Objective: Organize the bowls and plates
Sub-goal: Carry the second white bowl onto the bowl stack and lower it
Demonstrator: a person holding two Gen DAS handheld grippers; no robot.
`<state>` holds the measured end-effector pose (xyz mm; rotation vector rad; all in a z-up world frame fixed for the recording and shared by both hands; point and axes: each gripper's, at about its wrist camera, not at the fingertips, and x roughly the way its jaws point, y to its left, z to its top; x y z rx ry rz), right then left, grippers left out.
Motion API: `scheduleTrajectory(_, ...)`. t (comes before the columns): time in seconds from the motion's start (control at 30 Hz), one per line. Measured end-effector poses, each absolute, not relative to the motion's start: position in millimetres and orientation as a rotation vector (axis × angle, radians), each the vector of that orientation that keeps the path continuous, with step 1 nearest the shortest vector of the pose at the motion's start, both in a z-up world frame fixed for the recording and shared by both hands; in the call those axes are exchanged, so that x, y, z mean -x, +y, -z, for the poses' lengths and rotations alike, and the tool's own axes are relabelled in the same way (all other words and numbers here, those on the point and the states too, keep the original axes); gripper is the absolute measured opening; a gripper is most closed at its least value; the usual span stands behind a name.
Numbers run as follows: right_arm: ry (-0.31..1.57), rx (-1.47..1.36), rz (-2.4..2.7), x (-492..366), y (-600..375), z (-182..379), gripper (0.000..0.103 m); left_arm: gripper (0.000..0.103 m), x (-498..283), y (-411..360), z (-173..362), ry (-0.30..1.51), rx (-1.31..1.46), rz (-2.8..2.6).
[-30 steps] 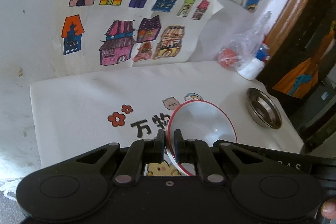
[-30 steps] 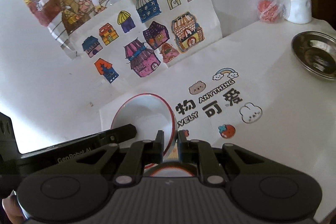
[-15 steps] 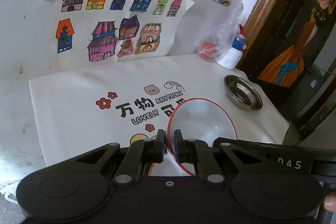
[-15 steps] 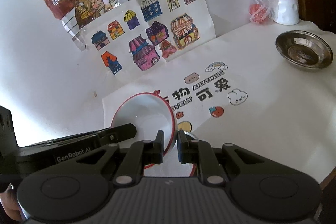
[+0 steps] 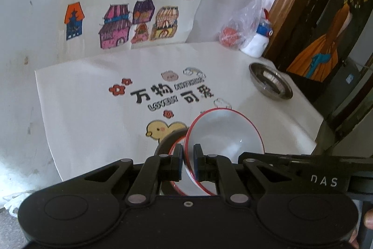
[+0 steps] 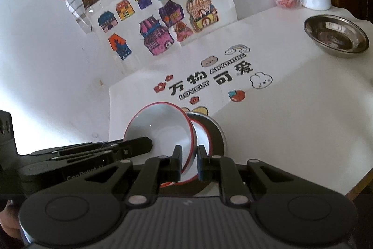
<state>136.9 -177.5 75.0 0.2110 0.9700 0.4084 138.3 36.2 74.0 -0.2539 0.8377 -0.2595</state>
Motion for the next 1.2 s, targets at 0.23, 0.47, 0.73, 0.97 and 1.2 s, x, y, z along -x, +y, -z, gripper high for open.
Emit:
scheduleTrajectory(0.23, 0.988, -0.167, -0.407, -140, -173, -70, 0.015, 0.009, -137, 31, -62, 0.860, 0.195, 0.269)
scheduleTrajectory(0.47, 1.012, -0.113, -0.406, -145, -167, -65, 0.015, 0.010, -140, 26, -56, 0.867, 0.139, 0.270)
scheduleTrajectory(0.73, 1.026, -0.073, -0.415, -149, -160, -62, 0.015, 0.010, -144, 23, -52, 0.854, 0.081, 0.260)
scheduleTrajectory(0.97, 1.033, -0.035, -0.415, -152, -157, -64, 0.015, 0.012, -146, 19, -51, 0.856, 0.015, 0.267)
scheduleTrajectory(1.2, 1.021, -0.023, -0.411, -155, -160, -65, 0.019, 0.012, -149, 13, -48, 0.872, -0.028, 0.267)
